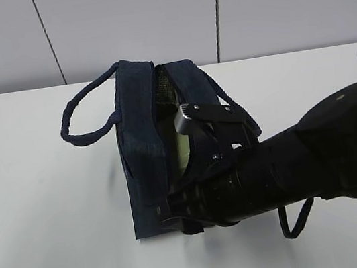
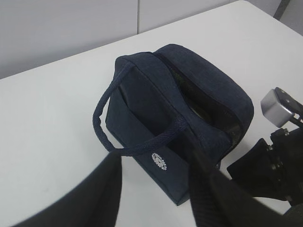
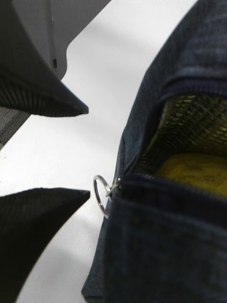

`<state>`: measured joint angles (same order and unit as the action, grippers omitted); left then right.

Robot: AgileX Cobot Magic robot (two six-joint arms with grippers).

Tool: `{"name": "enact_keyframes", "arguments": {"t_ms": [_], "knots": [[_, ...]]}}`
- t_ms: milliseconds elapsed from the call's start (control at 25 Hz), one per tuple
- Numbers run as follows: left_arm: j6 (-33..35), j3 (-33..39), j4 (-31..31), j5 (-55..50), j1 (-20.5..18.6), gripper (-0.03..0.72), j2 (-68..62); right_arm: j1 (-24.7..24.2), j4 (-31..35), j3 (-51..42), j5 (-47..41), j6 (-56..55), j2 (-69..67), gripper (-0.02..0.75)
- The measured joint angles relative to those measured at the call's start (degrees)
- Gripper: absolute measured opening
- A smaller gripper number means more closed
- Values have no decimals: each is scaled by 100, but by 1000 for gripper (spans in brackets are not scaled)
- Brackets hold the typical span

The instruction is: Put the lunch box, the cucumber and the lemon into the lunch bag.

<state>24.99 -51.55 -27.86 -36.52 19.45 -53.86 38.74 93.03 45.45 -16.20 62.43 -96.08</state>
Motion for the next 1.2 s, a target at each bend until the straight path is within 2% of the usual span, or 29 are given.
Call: {"name": "enact_keyframes", "arguments": {"t_ms": [480,880,1200], "knots": [[0,0,-61,0,0,321,117,10,618,0,297,0,-35,395],[0,0,-70,0,0,321,240,10,1067,33,142,10,-551,395],[0,0,-83,-21,0,321,240,10,1129,302,174,22,-590,395]]}}
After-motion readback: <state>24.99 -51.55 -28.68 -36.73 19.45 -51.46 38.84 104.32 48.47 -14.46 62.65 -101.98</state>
